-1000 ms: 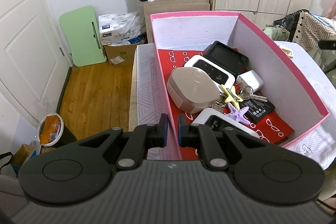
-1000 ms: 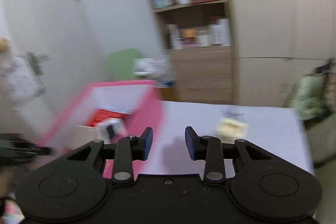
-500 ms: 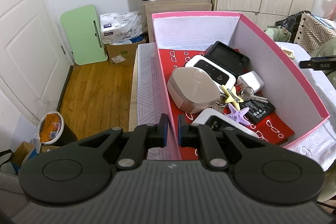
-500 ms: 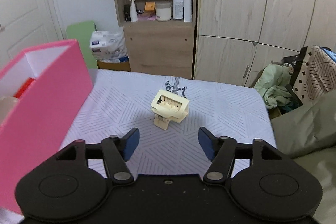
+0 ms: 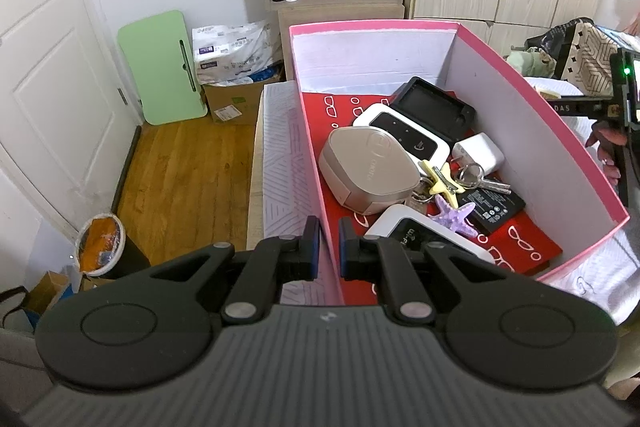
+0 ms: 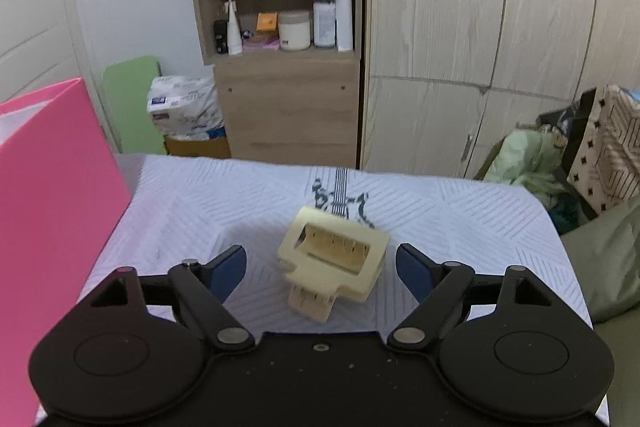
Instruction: Organize rigid objects
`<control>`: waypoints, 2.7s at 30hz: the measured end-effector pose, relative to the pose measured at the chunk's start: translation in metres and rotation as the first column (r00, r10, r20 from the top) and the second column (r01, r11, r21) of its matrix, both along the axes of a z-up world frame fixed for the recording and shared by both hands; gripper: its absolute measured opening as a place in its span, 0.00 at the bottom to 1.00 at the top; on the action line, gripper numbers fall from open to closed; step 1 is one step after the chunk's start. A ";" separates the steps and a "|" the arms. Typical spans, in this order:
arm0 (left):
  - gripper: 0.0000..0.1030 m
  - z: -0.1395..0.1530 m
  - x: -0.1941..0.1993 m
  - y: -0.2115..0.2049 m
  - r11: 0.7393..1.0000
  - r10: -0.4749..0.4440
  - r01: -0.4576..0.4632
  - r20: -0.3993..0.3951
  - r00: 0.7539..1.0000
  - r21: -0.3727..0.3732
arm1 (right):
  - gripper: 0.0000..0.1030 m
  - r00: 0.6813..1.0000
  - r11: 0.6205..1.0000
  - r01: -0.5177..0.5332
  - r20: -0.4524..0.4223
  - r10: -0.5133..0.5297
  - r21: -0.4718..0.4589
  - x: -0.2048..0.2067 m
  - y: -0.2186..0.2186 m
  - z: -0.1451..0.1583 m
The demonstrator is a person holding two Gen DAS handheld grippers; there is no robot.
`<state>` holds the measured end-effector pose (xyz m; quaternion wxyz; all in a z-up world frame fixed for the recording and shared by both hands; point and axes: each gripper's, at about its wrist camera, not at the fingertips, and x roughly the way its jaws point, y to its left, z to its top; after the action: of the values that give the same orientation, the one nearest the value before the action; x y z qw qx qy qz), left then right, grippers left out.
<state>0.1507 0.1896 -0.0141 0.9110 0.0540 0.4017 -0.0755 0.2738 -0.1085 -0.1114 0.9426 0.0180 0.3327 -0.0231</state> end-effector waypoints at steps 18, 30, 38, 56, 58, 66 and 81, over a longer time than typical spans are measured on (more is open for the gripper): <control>0.08 0.000 -0.002 -0.001 1.000 0.023 -0.023 0.000 1.000 -0.012 | 0.61 0.969 0.974 -0.185 0.190 0.159 0.128 -0.067 0.023 0.074; 0.08 0.001 -0.002 -0.001 1.000 0.011 -0.011 -0.005 1.000 -0.008 | 0.62 0.877 0.767 -0.479 0.197 0.438 0.428 -0.041 0.095 0.113; 0.08 0.001 -0.002 -0.001 1.000 0.012 -0.012 -0.007 1.000 -0.013 | 0.62 0.840 0.772 -0.475 -0.043 0.541 0.423 0.023 0.170 0.100; 0.08 0.002 0.001 -0.001 1.000 0.022 -0.022 -0.005 1.000 -0.022 | 0.66 0.841 0.830 -0.526 -0.028 0.540 0.188 0.029 0.199 0.110; 0.08 0.002 0.001 0.000 0.999 0.022 -0.022 -0.003 1.000 -0.025 | 0.66 0.848 0.831 -0.520 0.009 0.529 0.196 0.014 0.186 0.119; 0.08 0.001 0.001 0.000 0.999 0.030 -0.029 0.004 1.000 -0.029 | 0.66 0.890 0.861 -0.454 0.077 0.448 0.230 -0.053 0.136 0.134; 0.10 0.016 -0.017 0.001 0.996 0.086 -0.085 0.023 0.996 -0.028 | 0.68 0.935 0.905 -0.355 0.112 0.337 0.236 -0.112 0.095 0.129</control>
<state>0.1333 0.1911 0.0015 0.9190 0.0251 0.3914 -0.0411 0.1618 -0.0135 0.0180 0.9325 0.0792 0.2981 0.1877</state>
